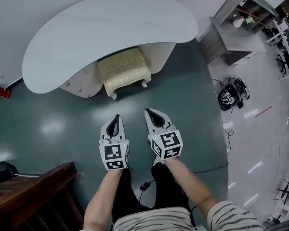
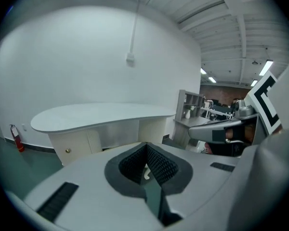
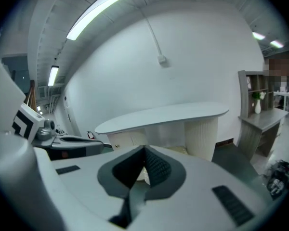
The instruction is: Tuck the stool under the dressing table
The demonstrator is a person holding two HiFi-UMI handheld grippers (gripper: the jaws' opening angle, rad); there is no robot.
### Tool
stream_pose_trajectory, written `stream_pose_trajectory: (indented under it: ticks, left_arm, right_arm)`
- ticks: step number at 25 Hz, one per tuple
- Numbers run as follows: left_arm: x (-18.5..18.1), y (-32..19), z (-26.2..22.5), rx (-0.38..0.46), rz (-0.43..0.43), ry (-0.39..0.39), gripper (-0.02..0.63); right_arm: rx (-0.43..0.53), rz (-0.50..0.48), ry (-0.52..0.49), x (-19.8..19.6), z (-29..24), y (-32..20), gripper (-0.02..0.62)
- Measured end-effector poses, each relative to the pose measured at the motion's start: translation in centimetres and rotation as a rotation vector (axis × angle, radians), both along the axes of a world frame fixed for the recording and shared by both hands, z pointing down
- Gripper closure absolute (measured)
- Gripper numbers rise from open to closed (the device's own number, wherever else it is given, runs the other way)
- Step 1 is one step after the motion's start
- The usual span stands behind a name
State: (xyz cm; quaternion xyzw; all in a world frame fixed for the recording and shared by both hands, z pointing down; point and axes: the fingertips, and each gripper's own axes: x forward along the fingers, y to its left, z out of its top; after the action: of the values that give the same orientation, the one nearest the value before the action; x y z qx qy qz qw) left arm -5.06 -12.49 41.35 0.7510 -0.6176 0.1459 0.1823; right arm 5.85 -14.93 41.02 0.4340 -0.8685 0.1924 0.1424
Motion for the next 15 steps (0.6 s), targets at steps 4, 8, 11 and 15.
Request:
stream_pose_trajectory:
  ticks: [4, 8, 11, 15]
  left_arm:
    - [1.3, 2.2, -4.6, 0.037, 0.024, 0.028, 0.600]
    - [2.5, 3.8, -8.8, 0.065, 0.041, 0.057, 0.600]
    - [3.4, 5.4, -11.5, 0.079, 0.051, 0.079, 0.600]
    - [4.0, 6.2, -16.4, 0.123, 0.065, 0.099, 0.600]
  right_arm:
    - [0.006, -0.012, -0.028, 0.1, -4.3, 3.2, 0.581]
    - [-0.007, 0.000, -0.055, 0.3, -7.8, 5.8, 0.583]
    - [0.002, -0.011, -0.050, 0.5, -10.6, 7.8, 0.581]
    - [0.046, -0.007, -0.067, 0.6, -15.4, 8.6, 0.581]
